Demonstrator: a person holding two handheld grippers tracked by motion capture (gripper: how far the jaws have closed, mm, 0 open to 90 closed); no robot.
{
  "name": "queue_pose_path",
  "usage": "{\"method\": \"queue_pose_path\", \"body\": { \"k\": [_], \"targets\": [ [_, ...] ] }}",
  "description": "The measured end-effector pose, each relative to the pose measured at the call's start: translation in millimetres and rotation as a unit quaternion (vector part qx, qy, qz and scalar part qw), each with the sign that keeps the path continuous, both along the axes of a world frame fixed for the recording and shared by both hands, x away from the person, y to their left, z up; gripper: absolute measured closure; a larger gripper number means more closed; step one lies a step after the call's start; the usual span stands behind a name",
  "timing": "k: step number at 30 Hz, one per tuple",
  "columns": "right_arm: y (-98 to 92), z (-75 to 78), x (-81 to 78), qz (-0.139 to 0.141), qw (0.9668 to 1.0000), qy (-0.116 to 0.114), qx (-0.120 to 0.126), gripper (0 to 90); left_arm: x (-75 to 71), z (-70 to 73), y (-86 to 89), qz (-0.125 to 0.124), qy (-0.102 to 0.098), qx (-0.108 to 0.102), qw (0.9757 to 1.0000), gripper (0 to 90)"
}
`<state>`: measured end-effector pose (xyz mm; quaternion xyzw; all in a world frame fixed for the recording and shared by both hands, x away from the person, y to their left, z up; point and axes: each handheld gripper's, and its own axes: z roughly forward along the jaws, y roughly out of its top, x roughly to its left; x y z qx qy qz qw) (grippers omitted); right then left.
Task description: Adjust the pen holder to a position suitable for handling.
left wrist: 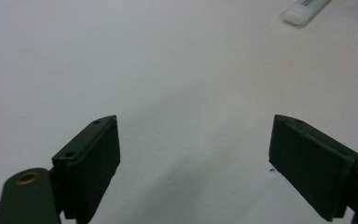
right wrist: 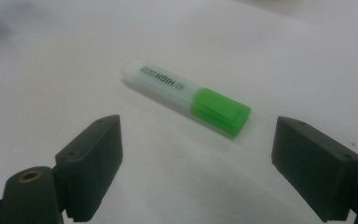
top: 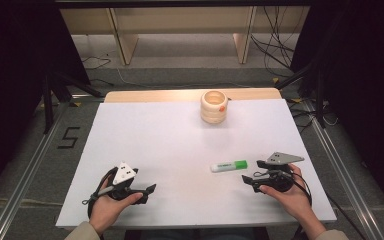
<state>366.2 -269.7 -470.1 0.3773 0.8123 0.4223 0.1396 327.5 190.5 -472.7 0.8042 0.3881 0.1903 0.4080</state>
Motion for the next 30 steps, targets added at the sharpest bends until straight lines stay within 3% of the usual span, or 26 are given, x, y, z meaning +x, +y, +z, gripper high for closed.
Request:
{"method": "queue_pose_path", "body": {
  "k": [13, 30],
  "targets": [
    [-2.3, -0.9, 0.4, -0.004, 1.0, -0.003, -0.002, 16.9, -2.0, -0.6, -9.1, -0.007, -0.003, 0.013, 0.9999, 16.3],
    [-4.0, -0.5, 0.0, -0.013, 0.9999, -0.004, -0.001, 16.8, -0.4, -1.0, -11.4, -0.004, -0.005, 0.009, 0.9999, 16.3]
  ]
}}
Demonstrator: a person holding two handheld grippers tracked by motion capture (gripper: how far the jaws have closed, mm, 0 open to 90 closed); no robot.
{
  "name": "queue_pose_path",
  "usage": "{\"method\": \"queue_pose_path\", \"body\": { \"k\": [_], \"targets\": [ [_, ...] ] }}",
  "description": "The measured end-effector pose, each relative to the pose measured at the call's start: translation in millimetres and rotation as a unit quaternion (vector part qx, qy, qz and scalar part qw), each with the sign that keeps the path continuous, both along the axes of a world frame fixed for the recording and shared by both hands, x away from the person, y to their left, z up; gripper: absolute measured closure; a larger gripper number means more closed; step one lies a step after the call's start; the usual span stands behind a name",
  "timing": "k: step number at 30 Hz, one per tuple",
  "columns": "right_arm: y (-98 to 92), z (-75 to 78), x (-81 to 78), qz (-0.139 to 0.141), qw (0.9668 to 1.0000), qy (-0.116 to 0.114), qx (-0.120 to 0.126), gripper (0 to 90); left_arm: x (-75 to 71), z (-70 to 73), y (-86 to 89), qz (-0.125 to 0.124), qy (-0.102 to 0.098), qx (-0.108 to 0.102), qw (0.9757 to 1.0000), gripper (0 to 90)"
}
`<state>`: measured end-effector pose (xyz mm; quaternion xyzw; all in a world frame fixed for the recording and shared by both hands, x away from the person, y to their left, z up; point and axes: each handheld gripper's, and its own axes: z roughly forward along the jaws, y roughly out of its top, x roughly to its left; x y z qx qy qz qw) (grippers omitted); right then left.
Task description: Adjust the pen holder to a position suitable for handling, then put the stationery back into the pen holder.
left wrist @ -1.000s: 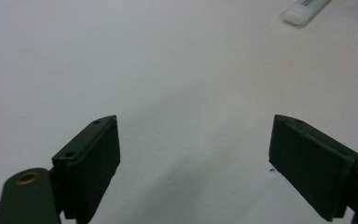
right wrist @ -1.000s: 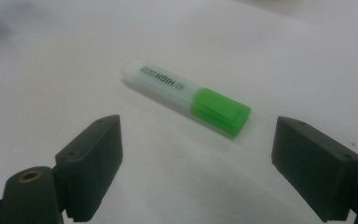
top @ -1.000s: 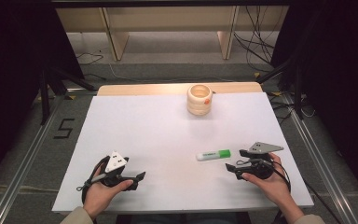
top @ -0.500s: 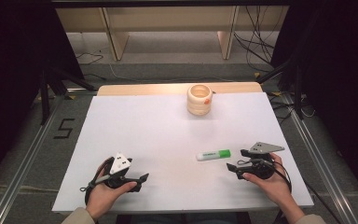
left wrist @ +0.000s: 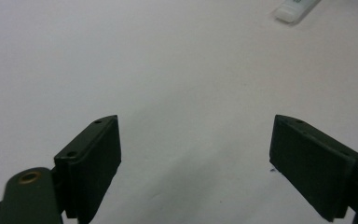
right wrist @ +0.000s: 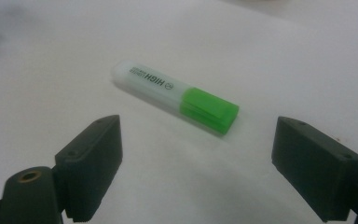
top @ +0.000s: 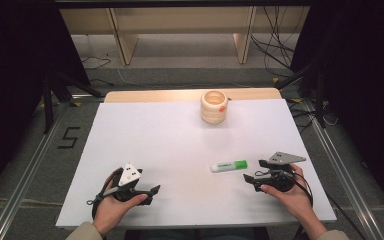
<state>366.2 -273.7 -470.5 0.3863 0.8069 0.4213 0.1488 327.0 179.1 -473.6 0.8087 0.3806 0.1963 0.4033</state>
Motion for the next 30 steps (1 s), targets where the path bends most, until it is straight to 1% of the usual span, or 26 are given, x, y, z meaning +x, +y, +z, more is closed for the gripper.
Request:
{"method": "queue_pose_path", "body": {
  "k": [14, 18, 21, 24, 25, 28, 29, 30],
  "targets": [
    [0.6, 0.2, 0.4, 0.0, 1.0, -0.001, -0.001, 16.5, 0.2, -0.8, -2.1, -0.003, 0.0, -0.002, 1.0, 16.3],
    [1.4, 1.5, 2.2, -0.006, 1.0, 0.0, 0.0, 17.1, 0.8, -1.3, -2.1, -0.004, 0.002, -0.004, 1.0, 16.3],
    [4.3, 4.2, 5.3, -0.014, 0.9999, -0.006, 0.001, 20.7, 1.2, -1.7, -2.1, -0.006, 0.003, -0.005, 1.0, 16.6],
    [7.6, 4.9, 7.8, -0.015, 0.9998, -0.012, -0.001, 24.8, 0.9, -1.9, -2.9, -0.006, 0.004, -0.005, 1.0, 17.2],
    [7.6, 4.9, 7.8, -0.015, 0.9998, -0.012, -0.001, 24.8, 0.8, -1.7, -3.4, -0.005, 0.003, -0.005, 1.0, 17.2],
    [10.0, 6.4, 8.8, -0.021, 0.9996, -0.016, -0.007, 42.6, -0.8, -0.3, -5.1, -0.004, -0.001, -0.006, 1.0, 19.4],
    [10.1, 6.9, 9.0, -0.024, 0.9995, -0.017, -0.01, 49.1, -1.8, -0.6, -6.5, -0.002, -0.001, -0.009, 1.0, 19.5],
    [9.9, 7.4, 9.8, -0.024, 0.9995, -0.017, -0.009, 56.7, -2.0, -0.6, -6.9, -0.003, 0.0, -0.007, 1.0, 19.7]
  ]
}}
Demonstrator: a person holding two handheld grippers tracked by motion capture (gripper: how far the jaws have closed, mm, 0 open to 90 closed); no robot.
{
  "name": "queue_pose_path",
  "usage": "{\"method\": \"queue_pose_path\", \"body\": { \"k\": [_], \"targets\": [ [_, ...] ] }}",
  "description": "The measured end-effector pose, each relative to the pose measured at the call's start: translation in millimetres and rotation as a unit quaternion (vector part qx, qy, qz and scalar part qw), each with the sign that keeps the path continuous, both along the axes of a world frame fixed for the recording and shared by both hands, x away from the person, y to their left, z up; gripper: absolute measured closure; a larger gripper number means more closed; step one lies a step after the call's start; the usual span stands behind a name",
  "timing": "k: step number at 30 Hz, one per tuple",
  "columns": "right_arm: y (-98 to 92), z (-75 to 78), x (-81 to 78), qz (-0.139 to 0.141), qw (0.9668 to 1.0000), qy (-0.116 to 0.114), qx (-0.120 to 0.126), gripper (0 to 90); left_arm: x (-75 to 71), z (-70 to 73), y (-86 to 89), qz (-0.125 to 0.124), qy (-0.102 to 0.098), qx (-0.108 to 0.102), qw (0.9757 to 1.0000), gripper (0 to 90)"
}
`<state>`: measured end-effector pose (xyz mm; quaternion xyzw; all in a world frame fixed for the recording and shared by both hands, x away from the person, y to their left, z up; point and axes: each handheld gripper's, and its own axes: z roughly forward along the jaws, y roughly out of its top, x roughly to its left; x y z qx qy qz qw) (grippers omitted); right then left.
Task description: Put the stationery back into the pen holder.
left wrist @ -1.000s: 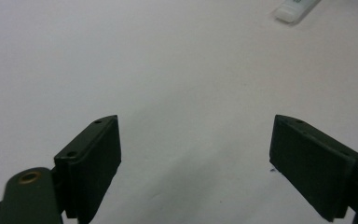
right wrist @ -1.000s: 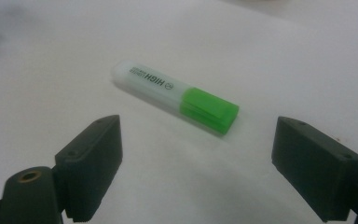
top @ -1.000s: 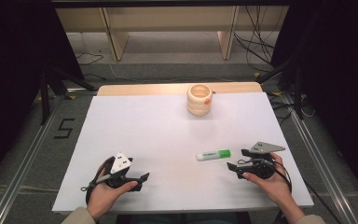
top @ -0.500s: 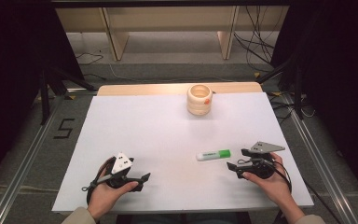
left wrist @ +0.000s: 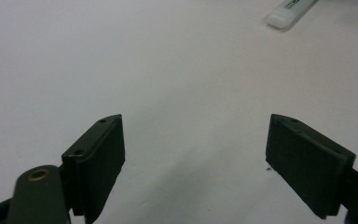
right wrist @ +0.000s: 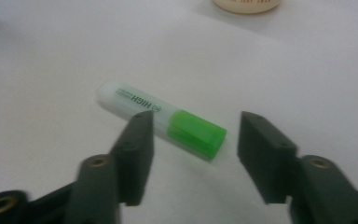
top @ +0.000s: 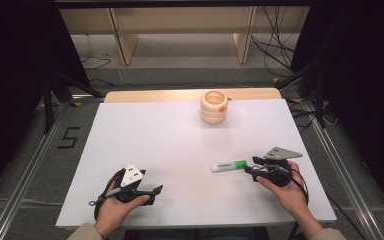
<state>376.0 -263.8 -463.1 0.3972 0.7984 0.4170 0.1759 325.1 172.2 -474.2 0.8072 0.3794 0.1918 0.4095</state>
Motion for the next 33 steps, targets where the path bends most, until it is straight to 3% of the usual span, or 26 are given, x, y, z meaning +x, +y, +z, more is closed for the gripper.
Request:
{"method": "queue_pose_path", "body": {
  "k": [2, 3, 4, 6, 10, 13, 18, 23, 33],
  "targets": [
    [-0.3, 0.6, 1.8, -0.007, 0.9999, 0.01, -0.011, 69.0, 0.4, -0.1, -1.1, 0.001, -0.002, 0.001, 1.0, 20.1],
    [-0.3, 0.6, 1.8, -0.007, 0.9999, 0.01, -0.011, 69.0, 0.4, -0.1, -1.1, 0.001, -0.002, 0.001, 1.0, 20.2],
    [0.2, -0.1, 3.3, -0.006, 0.9996, 0.019, -0.018, 77.5, 0.8, -0.1, -1.9, 0.0, -0.001, 0.002, 1.0, 20.3],
    [1.5, -1.4, 3.6, -0.007, 0.999, 0.029, -0.034, 82.3, 0.4, -0.7, -2.7, 0.0, -0.001, 0.0, 1.0, 20.6],
    [3.9, -2.3, 4.1, -0.008, 0.9983, 0.041, -0.041, 90.0, 0.4, -0.8, -3.1, -0.006, -0.001, 0.002, 1.0, 21.8],
    [5.6, -2.1, 5.0, -0.012, 0.998, 0.044, -0.043, 90.0, 0.9, -0.7, -3.3, -0.006, -0.003, -0.002, 1.0, 22.0],
    [12.4, -4.7, 5.2, -0.008, 0.9965, 0.064, -0.052, 90.0, 1.0, -0.5, -3.4, -0.006, -0.003, -0.001, 1.0, 22.3],
    [15.6, -11.3, 8.7, -0.021, 0.9939, 0.085, -0.067, 90.0, 0.8, -0.7, -4.3, -0.009, -0.002, 0.0, 1.0, 22.6],
    [21.3, -14.4, 14.2, -0.028, 0.9923, 0.092, -0.078, 90.0, 1.0, -0.7, -4.9, -0.013, -0.001, 0.0, 0.9999, 22.8]
  ]
}}
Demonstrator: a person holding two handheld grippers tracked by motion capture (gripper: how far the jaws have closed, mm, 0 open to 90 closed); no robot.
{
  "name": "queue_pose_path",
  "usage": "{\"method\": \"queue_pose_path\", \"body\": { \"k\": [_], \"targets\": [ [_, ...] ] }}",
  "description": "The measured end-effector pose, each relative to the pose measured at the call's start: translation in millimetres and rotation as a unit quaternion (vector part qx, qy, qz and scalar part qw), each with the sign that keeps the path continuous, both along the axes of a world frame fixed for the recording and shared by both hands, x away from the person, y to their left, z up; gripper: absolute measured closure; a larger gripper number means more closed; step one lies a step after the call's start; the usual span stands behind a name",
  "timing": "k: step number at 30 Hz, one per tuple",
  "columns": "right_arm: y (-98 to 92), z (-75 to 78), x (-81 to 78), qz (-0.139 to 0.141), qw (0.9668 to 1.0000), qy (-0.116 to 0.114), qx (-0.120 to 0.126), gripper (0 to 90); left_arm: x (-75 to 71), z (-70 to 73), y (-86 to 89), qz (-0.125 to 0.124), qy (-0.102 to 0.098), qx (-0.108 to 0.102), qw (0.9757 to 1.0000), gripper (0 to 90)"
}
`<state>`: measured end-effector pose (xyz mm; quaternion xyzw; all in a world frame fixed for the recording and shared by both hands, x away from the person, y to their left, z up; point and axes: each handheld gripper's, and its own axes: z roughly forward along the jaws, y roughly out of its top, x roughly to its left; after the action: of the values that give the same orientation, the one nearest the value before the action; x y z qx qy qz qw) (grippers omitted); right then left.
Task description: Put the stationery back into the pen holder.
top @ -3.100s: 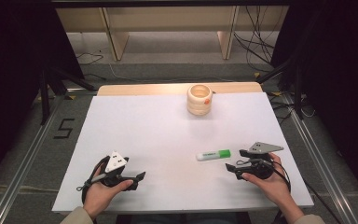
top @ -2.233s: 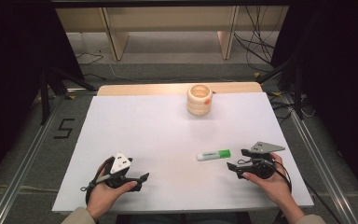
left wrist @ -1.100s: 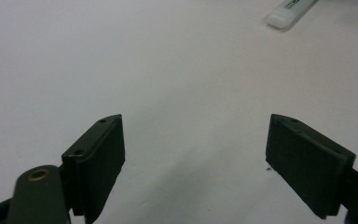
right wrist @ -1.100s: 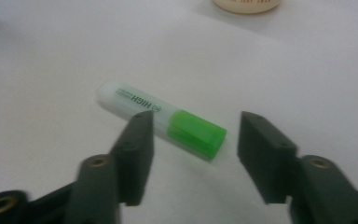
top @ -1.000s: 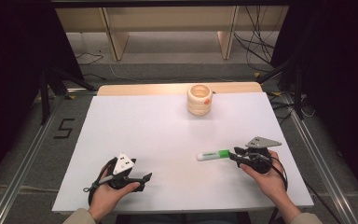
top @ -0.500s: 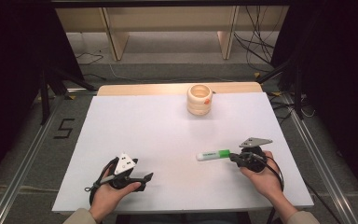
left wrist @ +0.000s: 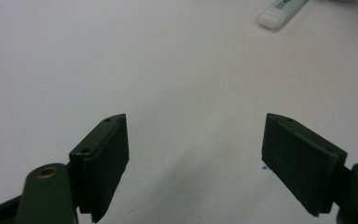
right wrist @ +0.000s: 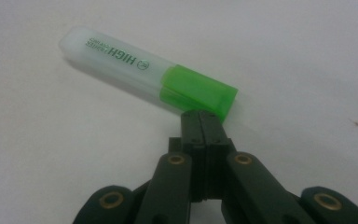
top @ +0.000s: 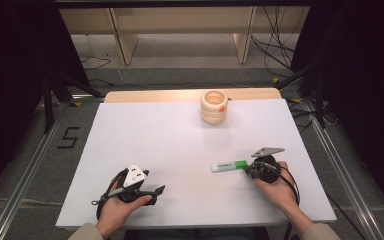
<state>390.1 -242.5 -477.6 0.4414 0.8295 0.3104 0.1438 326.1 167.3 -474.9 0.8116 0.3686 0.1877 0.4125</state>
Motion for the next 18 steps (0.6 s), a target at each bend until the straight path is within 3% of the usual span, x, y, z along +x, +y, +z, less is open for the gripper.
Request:
{"method": "queue_pose_path", "body": {
  "k": [18],
  "targets": [
    [2.3, -2.0, 6.6, -0.011, 0.9999, 0.004, -0.004, 90.0, -0.2, -0.4, -1.8, -0.004, 0.0, -0.001, 1.0, 23.0]
  ]
}}
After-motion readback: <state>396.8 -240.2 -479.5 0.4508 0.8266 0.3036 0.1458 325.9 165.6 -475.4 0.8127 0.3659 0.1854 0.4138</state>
